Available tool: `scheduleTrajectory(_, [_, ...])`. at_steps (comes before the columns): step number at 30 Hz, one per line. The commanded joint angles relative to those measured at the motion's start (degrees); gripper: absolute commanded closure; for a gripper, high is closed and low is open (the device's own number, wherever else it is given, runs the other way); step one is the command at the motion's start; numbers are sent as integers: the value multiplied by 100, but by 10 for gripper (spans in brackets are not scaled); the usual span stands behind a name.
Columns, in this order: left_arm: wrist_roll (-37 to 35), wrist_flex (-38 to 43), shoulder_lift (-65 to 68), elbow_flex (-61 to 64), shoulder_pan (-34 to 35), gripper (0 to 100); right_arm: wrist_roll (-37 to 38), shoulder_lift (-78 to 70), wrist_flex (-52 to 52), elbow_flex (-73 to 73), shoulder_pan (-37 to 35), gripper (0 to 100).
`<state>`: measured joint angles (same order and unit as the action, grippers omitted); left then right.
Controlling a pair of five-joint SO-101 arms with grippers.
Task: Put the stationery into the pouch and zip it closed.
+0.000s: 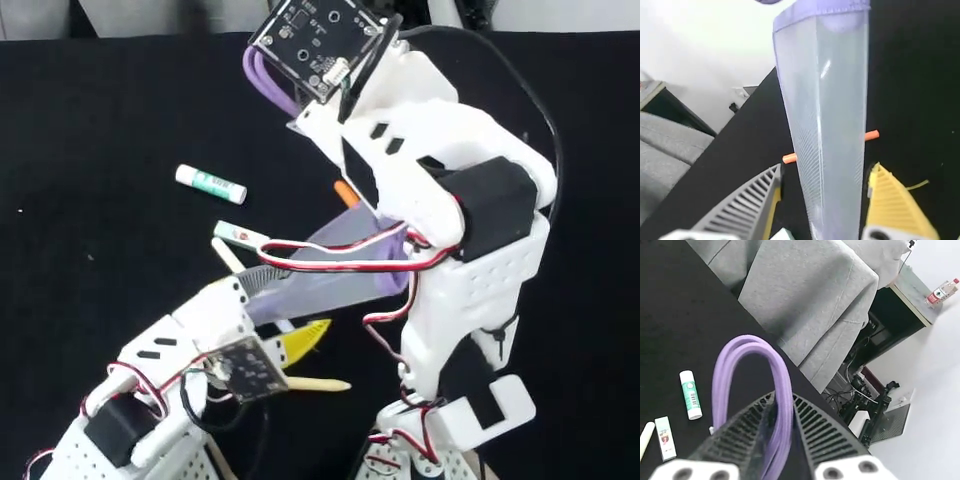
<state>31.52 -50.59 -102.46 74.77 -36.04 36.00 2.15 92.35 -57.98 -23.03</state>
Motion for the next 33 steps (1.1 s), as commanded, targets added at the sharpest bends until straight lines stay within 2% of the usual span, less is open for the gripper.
scheduleTrajectory(1, [-774, 132, 9, -673, -22, 720, 26, -4, 0, -48, -325, 988])
scheduleTrajectory(5, [-1609, 114, 9, -1226, -22, 718, 18, -4, -9, -40, -413, 988])
scheduleTrajectory(8, [-1793, 132, 18, -1358, -22, 718, 18, -13, -9, -48, -413, 988])
scheduleTrajectory(13, [-1793, 255, 97, -1209, -224, 718, 18, -13, -62, -40, -404, 988])
scheduleTrajectory(18, [-1785, 782, 1020, -1112, -629, 717, 9, -22, -141, -13, -404, 988])
scheduleTrajectory(23, [-1776, 1257, 2259, -1305, -629, 717, 9, -13, -132, -22, -387, 988])
scheduleTrajectory(28, [-1758, 1547, 2919, -1631, -629, 717, 9, -13, -132, -22, -396, 988])
scheduleTrajectory(33, [-1336, 2110, 3429, -1587, -593, 719, 9, 22, -97, -40, -404, 988])
